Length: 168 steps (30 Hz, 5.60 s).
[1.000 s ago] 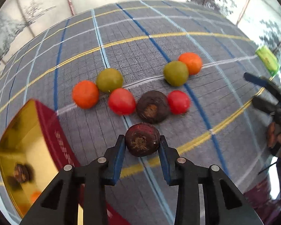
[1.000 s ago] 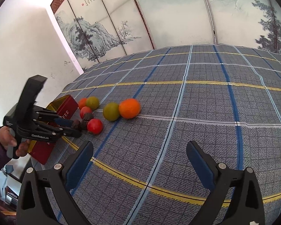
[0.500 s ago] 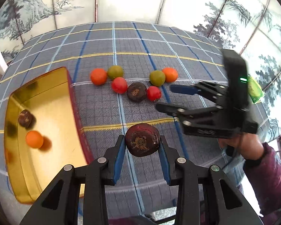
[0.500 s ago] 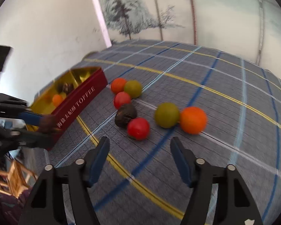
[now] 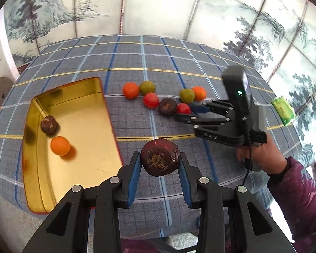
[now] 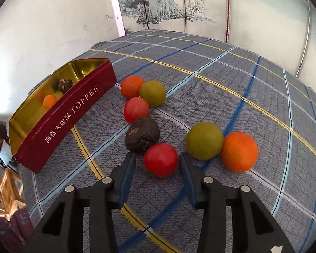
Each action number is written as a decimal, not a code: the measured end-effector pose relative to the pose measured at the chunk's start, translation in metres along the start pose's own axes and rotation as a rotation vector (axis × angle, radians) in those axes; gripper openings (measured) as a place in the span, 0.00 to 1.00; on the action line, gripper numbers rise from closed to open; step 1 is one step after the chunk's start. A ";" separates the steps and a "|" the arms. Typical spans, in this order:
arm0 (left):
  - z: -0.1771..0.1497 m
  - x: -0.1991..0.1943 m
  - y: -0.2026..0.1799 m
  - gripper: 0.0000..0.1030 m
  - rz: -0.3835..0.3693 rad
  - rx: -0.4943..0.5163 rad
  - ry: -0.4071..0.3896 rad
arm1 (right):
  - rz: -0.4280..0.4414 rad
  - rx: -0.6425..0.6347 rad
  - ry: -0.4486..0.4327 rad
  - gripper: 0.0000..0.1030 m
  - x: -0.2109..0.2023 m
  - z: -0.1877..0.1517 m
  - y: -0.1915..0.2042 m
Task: Organize fruits
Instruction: 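Carry the dark brown fruit into the tray with the left gripper while the right gripper grasps a red tomato, then carry the red tomato into the gold tray with the right gripper and release, then grasp another dark brown fruit from the pile with the left gripper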
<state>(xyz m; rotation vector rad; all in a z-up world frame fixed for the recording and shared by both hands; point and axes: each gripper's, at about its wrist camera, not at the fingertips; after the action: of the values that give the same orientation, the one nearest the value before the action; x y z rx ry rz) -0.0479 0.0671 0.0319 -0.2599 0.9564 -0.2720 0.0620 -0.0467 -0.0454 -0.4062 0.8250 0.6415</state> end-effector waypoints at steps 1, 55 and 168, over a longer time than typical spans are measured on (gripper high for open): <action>-0.001 -0.004 0.004 0.35 0.006 -0.011 -0.010 | 0.007 0.009 0.000 0.28 -0.002 -0.002 -0.002; -0.037 -0.010 0.118 0.66 0.409 -0.065 -0.095 | -0.123 0.209 -0.030 0.28 -0.062 -0.073 -0.060; 0.060 0.110 0.000 0.75 0.070 -0.178 -0.007 | -0.310 0.345 -0.047 0.97 -0.088 -0.099 -0.124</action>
<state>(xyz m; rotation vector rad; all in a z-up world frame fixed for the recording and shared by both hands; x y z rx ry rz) 0.0623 0.0358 -0.0188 -0.3896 0.9821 -0.1210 0.0459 -0.2268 -0.0268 -0.1975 0.7897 0.2132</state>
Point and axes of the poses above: each gripper's, at about its wrist camera, not at the fingertips, and x roughly the way its jaws point, y to its left, z to its top, and after that the axes turned 11 degrees about -z, right-handed
